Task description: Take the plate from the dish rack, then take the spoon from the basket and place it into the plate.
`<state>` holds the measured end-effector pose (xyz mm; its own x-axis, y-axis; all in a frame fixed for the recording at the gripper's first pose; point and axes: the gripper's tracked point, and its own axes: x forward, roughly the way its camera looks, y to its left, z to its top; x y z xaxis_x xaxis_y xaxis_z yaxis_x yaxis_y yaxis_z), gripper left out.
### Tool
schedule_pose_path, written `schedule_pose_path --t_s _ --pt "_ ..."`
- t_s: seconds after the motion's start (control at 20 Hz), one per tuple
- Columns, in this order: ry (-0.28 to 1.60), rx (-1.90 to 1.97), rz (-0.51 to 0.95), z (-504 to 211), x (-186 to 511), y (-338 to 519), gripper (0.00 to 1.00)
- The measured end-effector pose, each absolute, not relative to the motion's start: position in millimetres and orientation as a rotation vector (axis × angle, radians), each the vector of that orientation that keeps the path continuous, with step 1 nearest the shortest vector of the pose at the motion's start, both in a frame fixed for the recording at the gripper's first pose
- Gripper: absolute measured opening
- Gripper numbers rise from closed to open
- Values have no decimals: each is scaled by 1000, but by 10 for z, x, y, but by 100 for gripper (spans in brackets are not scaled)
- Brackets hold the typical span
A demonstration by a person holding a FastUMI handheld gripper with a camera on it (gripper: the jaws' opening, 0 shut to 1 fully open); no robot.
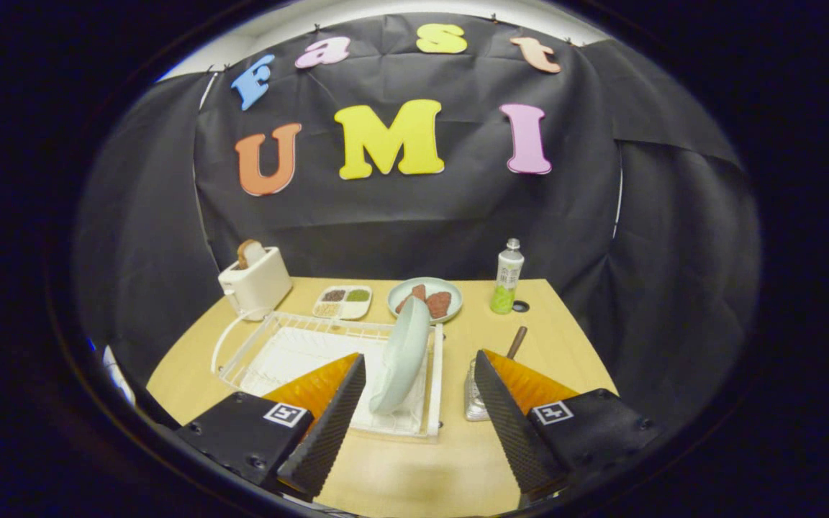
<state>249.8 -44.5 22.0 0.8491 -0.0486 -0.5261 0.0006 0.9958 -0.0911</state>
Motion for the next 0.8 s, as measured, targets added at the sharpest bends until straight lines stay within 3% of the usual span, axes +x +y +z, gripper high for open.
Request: schedule_pose_path --t_s 0.3,0.45,0.7,0.8 --pt "755 29 -113 82 3156 -381 98" --pt "899 16 -151 -70 3272 -309 95" --pt "990 -113 -288 -115 3401 -434 96" --pt "1040 -114 -281 -187 3420 -425 97"
